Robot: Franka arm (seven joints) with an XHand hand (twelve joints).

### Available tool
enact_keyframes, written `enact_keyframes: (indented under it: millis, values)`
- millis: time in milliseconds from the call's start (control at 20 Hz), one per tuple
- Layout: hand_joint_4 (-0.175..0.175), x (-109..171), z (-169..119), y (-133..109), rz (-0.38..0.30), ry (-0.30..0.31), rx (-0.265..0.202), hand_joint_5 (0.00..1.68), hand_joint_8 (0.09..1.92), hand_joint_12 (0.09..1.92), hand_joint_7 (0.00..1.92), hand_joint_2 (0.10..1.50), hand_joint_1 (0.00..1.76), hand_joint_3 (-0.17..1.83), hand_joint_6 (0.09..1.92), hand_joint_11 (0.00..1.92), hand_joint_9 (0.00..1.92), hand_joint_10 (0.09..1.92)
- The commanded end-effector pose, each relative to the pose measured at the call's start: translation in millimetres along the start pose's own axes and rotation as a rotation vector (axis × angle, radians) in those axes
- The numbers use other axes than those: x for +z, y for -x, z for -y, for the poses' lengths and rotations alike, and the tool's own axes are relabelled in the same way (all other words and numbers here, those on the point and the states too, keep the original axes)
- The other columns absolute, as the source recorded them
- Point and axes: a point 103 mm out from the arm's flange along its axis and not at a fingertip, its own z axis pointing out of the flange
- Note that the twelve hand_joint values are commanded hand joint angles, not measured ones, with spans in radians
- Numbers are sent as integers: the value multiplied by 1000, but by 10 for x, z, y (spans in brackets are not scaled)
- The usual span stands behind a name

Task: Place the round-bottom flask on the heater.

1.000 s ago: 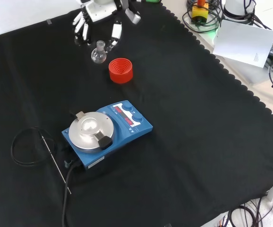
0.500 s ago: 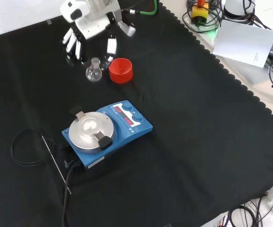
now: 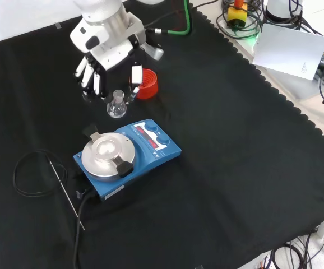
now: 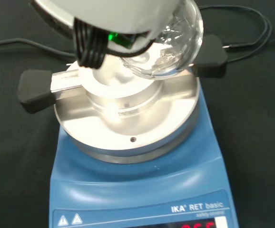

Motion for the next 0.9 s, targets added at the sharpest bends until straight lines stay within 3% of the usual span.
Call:
enact_keyframes:
  millis: [50, 650, 900]
  values:
    - [-3, 111, -151, -232, 2, -24, -32, 1165, 703, 1309, 581, 619, 1140, 842, 954, 448, 773, 584]
    - [-6, 218, -384, -331, -11, -39, -45, 1164, 704, 1310, 579, 617, 1141, 846, 957, 447, 774, 583]
    - [-7, 299, -470, -335, -25, -8, -57, 1164, 704, 1310, 579, 617, 1141, 848, 958, 447, 774, 583]
